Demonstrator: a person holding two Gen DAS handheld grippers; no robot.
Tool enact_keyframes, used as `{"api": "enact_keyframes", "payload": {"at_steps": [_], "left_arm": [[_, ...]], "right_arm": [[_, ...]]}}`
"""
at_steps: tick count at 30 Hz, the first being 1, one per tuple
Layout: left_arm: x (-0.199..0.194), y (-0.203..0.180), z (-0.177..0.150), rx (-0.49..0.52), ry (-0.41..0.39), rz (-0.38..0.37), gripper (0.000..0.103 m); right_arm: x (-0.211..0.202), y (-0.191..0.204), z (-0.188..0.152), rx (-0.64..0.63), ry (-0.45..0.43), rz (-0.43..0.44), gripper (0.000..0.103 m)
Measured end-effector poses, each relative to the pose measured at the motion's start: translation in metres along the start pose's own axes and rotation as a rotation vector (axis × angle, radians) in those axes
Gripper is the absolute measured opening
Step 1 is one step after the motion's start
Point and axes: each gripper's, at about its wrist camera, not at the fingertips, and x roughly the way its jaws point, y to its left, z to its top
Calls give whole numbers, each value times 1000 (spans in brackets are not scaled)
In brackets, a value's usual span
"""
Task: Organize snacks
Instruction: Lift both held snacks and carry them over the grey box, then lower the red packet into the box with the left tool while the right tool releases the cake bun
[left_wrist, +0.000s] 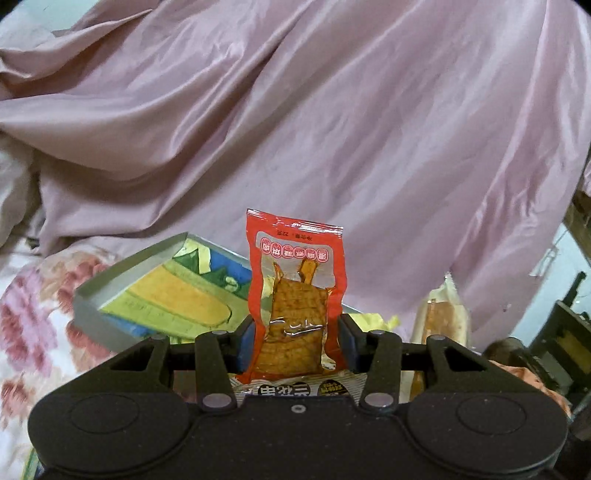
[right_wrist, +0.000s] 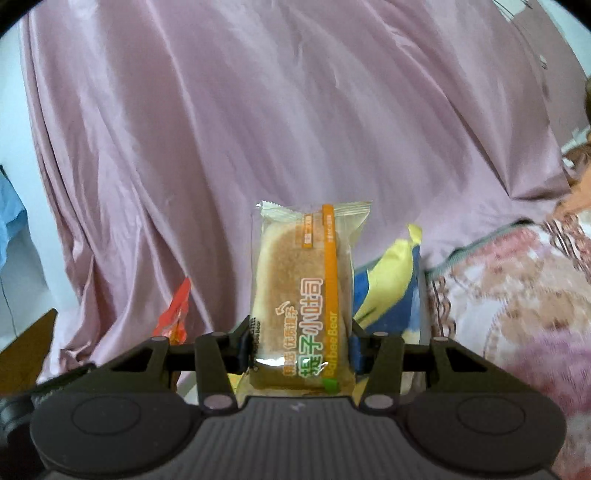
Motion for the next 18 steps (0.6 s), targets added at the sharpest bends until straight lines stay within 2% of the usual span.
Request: {"api": "enact_keyframes", "payload": {"at_steps": [9, 18], "left_arm": [[58, 2, -8, -19, 45, 44, 48], [67, 3, -20, 4, 94, 77, 51]], "right_arm": [[33, -17, -8, -64, 32, -20, 53], [34, -12, -19, -106, 52, -18, 53]]}}
